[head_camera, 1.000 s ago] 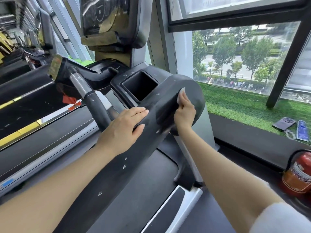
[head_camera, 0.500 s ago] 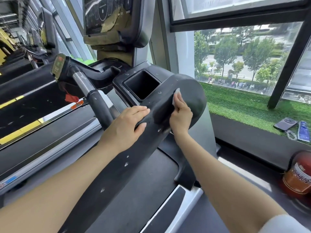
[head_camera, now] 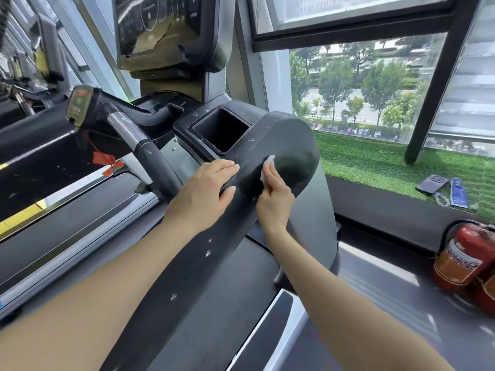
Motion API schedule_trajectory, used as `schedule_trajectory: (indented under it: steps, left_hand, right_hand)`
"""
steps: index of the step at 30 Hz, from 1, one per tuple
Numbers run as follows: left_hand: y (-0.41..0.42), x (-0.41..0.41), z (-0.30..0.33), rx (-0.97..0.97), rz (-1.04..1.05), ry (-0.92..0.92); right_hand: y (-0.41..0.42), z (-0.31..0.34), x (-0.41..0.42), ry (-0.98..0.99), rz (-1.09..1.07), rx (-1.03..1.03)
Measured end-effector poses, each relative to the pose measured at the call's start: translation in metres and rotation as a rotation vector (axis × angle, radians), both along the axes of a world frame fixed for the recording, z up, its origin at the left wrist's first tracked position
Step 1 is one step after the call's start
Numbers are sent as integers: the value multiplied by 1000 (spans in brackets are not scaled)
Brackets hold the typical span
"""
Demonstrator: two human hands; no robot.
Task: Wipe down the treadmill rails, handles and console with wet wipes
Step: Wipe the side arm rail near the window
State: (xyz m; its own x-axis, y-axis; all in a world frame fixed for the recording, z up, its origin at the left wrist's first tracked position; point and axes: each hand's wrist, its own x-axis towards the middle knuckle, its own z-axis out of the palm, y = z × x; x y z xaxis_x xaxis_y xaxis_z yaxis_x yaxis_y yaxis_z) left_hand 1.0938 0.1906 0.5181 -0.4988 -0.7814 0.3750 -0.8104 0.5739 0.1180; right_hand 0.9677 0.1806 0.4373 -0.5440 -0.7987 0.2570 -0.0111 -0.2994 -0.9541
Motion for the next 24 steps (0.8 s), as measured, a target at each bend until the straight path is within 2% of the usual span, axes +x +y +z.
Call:
schedule_trajectory:
  steps: [4,6,11,18,24]
  left_hand:
    - [-3,1,1,7,-32,-19]
    - [-2,1,1,16,-29,-16]
    - [-3,0,1,1,-33,-13]
    - [-2,0,-1,-23,-33,-19]
    - [0,-4,-2,-8,-6,-23]
  right_hand:
    - [53,-15,47,57,117,-181]
    - [49,-18,42,55,101,-159]
    - [-3,-14,2,-55,-39,99]
    - [78,-35,61,28,113,-86]
    - [6,-20,-3,-87,24,177]
